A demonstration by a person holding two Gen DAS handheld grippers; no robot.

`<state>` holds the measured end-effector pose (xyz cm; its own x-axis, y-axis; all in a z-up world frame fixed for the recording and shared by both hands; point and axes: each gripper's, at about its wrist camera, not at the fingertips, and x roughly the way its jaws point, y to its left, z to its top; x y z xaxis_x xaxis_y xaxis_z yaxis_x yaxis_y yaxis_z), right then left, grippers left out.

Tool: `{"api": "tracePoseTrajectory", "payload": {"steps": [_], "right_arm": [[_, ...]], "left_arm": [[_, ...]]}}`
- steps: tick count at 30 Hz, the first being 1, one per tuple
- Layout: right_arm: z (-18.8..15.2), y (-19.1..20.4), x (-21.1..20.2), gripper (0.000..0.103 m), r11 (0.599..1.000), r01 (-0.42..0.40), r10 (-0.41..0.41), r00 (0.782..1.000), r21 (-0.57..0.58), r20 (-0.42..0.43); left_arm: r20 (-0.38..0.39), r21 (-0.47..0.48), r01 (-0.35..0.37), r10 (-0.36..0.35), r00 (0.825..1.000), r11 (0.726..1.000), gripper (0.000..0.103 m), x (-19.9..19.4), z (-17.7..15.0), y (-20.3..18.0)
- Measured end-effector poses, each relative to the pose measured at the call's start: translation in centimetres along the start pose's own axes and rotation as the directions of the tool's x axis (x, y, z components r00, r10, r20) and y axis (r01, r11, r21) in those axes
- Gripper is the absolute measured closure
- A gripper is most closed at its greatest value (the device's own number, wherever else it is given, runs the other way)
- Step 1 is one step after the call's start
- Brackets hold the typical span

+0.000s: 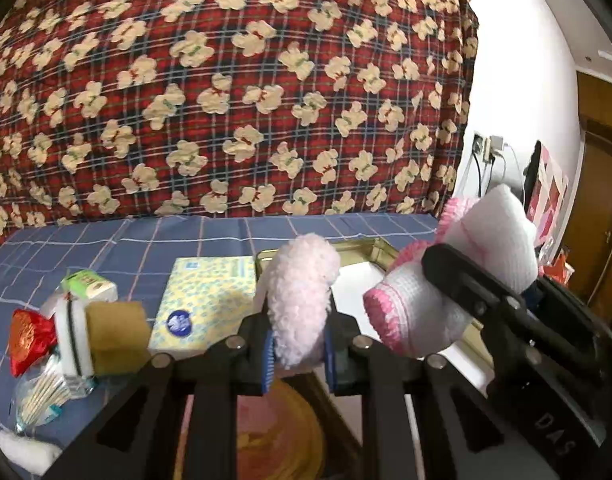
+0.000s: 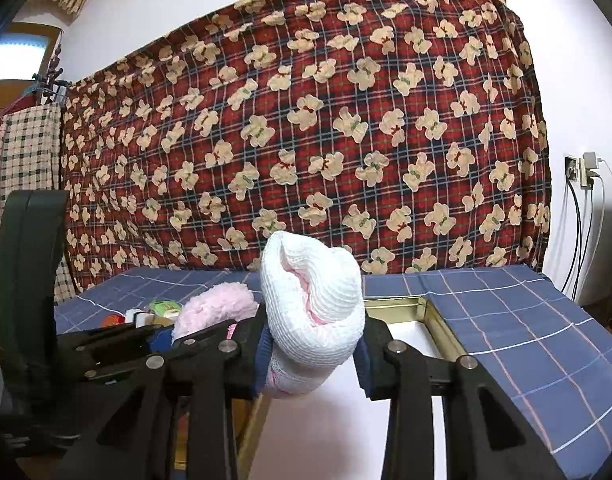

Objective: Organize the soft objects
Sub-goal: 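Lower both held items into the gold tray and open both tools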

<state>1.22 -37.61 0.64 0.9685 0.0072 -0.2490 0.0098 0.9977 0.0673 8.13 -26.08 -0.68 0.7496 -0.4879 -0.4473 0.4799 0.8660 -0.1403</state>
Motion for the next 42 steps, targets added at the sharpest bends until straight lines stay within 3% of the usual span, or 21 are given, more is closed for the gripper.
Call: {"api": "tracePoseTrajectory", "payload": {"steps": [17, 32, 33, 35, 39, 41, 42], "right_arm": [[1.2, -5.5, 4.2, 0.064, 0.996, 0.08, -0.084, 0.983, -0.027, -0.165], [0.8, -7.7, 6.7, 0.064, 0.996, 0.085, -0.089, 0.951, -0.026, -0.296], [0.9, -7.7, 6.8, 0.063, 0.995, 0.089, -0.095, 0.948, -0.032, -0.303], [0.8, -7.9, 7.1, 0.051, 0.996, 0.089, -0.094, 0.945, -0.032, -0.314], [0.9, -8.4, 7.3, 0.034, 0.991, 0.127, -0.13, 0.942, -0.028, -0.309], [1.1, -8.6, 7.2, 0.027, 0.99, 0.135, -0.137, 0.945, -0.025, -0.298], [1.1, -8.8, 7.0, 0.027, 0.99, 0.137, -0.137, 0.947, -0.018, -0.289]], "left_arm": [[-0.144, 0.027, 0.014, -0.01, 0.99, 1.0, 0.086, 4.6, 1.8, -2.0], [-0.238, 0.048, 0.036, -0.024, 0.971, 0.998, 0.082, 7.3, 1.5, -2.9], [-0.24, 0.048, 0.038, -0.026, 0.97, 0.998, 0.08, 7.4, 1.5, -3.0], [-0.236, 0.057, 0.04, -0.025, 0.972, 0.998, 0.07, 7.4, 1.5, -3.3], [-0.228, 0.083, 0.019, 0.0, 0.974, 0.996, 0.064, 7.2, 1.6, -3.5], [-0.223, 0.076, 0.012, 0.005, 0.975, 0.997, 0.05, 6.9, 1.7, -3.1], [-0.211, 0.071, 0.008, 0.007, 0.977, 0.997, 0.048, 6.6, 1.8, -2.9]]}}
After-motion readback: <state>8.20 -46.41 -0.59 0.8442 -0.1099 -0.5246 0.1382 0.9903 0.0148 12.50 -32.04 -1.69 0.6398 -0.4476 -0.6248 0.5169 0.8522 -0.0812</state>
